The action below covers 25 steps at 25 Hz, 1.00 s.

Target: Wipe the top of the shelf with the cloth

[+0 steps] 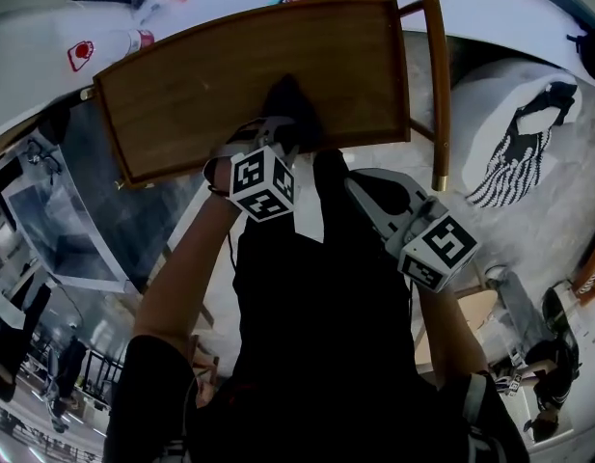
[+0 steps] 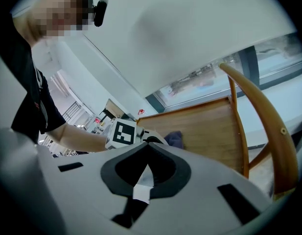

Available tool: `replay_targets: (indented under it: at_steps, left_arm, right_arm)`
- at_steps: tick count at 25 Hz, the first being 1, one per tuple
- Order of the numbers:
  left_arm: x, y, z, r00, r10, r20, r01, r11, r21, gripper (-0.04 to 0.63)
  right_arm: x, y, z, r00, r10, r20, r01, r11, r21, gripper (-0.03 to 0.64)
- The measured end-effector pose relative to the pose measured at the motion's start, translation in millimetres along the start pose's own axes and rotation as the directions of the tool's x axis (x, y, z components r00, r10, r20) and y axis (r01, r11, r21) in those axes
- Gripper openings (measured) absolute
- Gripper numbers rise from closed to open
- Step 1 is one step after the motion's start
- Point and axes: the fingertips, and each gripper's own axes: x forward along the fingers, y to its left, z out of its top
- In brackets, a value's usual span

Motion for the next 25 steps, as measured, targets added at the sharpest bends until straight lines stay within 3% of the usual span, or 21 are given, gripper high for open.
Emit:
replay_targets:
  at_steps: [25]
  left_arm:
    - [57, -25, 101, 0.993, -0.117, 0.007, 0.115, 0.979, 0.170, 0.041]
  right_arm:
    - [-67, -53, -8, 0.987, -0.108, 0.120, 0.096, 0.991, 0.097, 0.004]
